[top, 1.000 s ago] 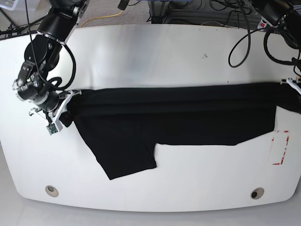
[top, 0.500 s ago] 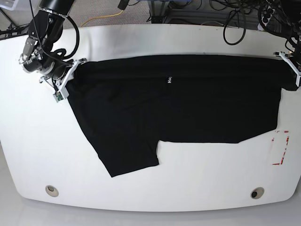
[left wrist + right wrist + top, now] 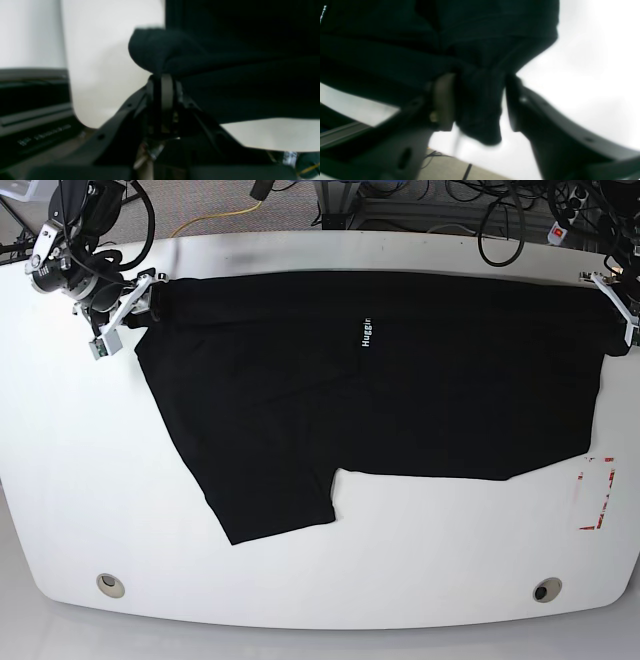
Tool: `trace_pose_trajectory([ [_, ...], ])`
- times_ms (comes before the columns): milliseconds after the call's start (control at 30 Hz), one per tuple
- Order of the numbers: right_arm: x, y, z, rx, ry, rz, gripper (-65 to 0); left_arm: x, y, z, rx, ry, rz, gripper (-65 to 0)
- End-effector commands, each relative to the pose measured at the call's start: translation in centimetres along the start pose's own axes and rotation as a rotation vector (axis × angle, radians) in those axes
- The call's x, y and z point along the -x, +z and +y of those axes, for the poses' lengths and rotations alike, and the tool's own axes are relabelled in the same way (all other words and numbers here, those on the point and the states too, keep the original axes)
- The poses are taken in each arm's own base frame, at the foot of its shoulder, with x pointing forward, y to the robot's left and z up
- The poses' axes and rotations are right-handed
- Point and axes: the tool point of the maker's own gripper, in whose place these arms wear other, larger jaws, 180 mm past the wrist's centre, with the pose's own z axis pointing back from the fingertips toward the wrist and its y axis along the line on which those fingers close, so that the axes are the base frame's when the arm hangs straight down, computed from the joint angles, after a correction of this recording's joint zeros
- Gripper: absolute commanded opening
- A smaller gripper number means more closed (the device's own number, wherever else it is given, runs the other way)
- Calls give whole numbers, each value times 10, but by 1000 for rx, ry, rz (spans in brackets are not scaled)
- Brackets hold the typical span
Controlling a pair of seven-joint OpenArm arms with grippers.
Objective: Fold the T-shirt properly
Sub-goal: 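Lay the shirt flat with both grippers, pulling it away from the table edge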
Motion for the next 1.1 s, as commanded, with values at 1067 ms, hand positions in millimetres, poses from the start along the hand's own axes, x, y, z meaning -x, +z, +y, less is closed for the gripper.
trace_pose_trajectory([
  [1067, 6, 3, -4, 21, -141, -48, -160, 7, -31, 10, 58, 129, -30, -343],
])
